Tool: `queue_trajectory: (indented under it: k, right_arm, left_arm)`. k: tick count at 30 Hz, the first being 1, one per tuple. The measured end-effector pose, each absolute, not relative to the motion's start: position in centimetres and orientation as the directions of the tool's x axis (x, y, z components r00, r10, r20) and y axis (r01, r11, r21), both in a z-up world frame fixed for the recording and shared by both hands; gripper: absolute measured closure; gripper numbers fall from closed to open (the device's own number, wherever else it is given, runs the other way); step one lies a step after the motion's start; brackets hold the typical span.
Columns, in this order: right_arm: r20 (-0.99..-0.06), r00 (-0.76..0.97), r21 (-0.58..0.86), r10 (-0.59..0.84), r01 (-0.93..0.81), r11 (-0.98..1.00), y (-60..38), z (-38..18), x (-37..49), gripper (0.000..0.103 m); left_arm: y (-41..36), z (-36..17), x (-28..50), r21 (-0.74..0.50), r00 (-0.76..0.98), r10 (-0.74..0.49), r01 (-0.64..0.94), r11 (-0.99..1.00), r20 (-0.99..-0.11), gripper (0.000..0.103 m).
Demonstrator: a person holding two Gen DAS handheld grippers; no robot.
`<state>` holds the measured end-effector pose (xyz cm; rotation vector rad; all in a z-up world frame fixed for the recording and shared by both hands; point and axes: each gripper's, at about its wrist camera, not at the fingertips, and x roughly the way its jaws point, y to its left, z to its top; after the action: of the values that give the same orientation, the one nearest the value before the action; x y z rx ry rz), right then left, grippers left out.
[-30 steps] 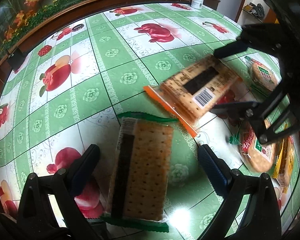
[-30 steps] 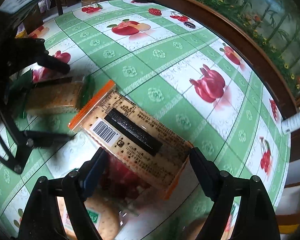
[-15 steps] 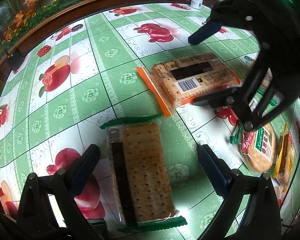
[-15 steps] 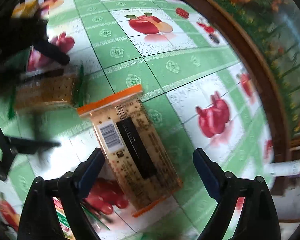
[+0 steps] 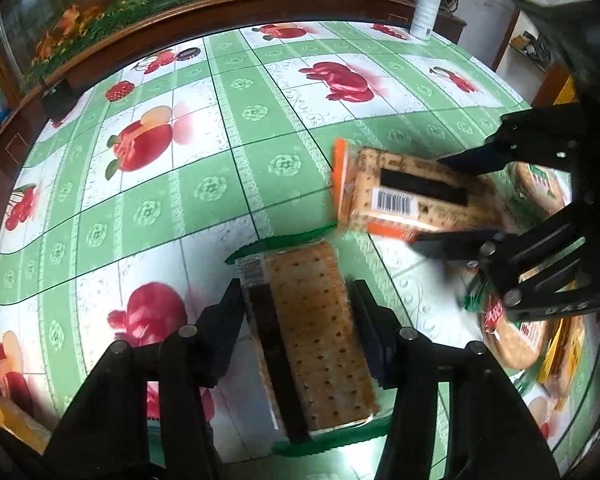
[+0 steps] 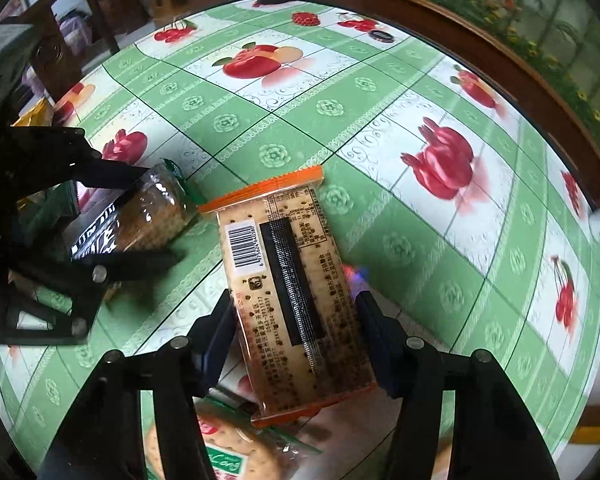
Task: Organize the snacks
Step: 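Grasp the brown orange-edged biscuit pack with the right tool while the left tool holds the saltine pack, then carry both packs into the white box and open both tools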
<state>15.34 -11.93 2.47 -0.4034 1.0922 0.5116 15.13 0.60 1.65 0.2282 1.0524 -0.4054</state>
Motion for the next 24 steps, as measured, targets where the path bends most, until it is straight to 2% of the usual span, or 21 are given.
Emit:
queue_trajectory:
  k: [7, 12, 18, 24]
  right_arm:
    - [-0.872, 0.428, -0.028, 0.237, -0.527, 0.849, -12.5, 5.2, 11.8, 0.049]
    - [-0.850, 0.443, 0.009, 0.284, -0.527, 0.850, -12.2, 6.5, 8.9, 0.050]
    - [-0.861, 0.433, -0.015, 0.265, -0.543, 0.839, -11.3, 6.3, 5.9, 0.050]
    - [-0.826, 0.471, -0.004, 0.310, -0.554, 0.832, -10.9, 8.2, 2.4, 0.050]
  left_arm:
    - [0.9, 2.9, 12.3, 0.007, 0.467, -0.205, 0.413, 0.911, -0.860, 0.053]
    - [1.4, 5.0, 9.5, 0.005, 0.497, -0.224, 0.418, 0.908, -0.839, 0.053]
    - [2.2, 6.0, 6.5, -0.012, 0.504, -0.240, 0.413, 0.911, -0.830, 0.053]
    - [4.0, 7.4, 3.9, -0.055, 0.516, -0.267, 0.390, 0.919, -0.814, 0.053]
